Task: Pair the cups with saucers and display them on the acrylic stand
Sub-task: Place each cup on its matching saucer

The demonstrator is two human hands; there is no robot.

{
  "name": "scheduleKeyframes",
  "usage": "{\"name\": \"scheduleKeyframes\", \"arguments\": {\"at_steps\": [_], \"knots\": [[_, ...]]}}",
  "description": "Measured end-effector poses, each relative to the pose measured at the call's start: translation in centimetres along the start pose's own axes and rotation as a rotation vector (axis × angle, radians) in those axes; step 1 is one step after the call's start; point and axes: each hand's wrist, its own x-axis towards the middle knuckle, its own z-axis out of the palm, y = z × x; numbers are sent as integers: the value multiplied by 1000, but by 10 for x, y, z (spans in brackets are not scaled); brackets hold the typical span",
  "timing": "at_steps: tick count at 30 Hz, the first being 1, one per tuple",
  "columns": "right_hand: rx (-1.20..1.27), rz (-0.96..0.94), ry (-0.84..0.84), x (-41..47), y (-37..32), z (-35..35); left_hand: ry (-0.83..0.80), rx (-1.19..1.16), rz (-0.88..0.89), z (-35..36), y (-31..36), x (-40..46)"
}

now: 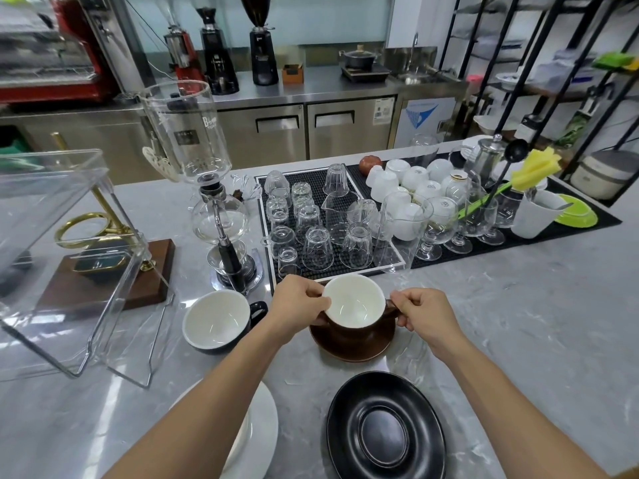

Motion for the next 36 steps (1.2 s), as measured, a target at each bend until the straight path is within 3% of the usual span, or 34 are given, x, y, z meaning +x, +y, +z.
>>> {"name": "scheduleKeyframes", "arguments": {"at_steps": [9, 15, 21, 26, 36], "knots": [[-74, -15, -18, -1, 0, -1, -2, -97, 4, -3, -5, -7], [-144, -188, 140, -2, -33, -1, 139, -169, 35, -21, -5, -21], [-92, -319, -78, -7, -75, 43, 308, -333, 37, -71, -11, -37], [-144, -336, -238, -5, -87, 96, 448, -306, 11, -114, -28, -55], [-334, -291, -364, -2, -85, 169, 627, -127, -80, -142, -78, -66]]}}
